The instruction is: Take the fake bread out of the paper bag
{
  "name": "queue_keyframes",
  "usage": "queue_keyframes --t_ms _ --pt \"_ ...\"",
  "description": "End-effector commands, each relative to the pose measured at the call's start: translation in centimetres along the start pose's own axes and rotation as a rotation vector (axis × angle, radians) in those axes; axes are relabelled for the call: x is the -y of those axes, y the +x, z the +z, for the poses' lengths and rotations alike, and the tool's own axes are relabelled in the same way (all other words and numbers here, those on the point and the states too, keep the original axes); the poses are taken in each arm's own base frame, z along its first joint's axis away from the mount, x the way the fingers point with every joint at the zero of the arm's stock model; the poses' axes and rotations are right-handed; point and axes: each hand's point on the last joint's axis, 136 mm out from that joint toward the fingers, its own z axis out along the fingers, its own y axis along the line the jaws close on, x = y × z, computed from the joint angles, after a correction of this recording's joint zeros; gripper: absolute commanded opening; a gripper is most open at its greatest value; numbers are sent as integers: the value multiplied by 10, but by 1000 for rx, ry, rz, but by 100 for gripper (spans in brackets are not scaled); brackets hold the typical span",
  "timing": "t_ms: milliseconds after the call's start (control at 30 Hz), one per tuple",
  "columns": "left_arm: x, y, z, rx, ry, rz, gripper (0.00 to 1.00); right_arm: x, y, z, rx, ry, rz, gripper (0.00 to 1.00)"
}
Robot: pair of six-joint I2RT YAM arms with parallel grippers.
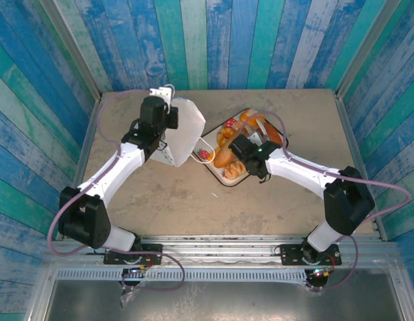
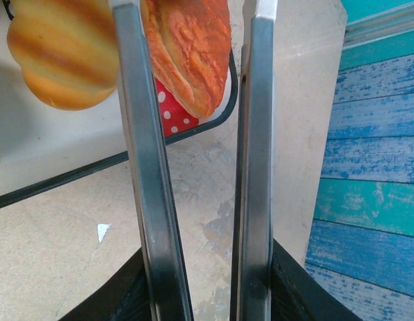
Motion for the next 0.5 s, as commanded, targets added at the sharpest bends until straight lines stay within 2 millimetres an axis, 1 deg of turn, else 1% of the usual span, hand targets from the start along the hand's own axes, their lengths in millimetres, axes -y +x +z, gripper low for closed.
queue_keyframes --t_ms 0,200,333,467 --pt "2 -16 1 39 13 -14 0 9 5 -8 7 0 38 38" --pt "3 -20 1 47 17 -14 0 13 14 -15 -12 -7 55 39" --pt "3 -20 2 44 16 -12 0 12 20 -20 -13 -16 58 39" --pt "3 -23 -1 51 17 -12 0 15 22 -31 1 -33 88 39"
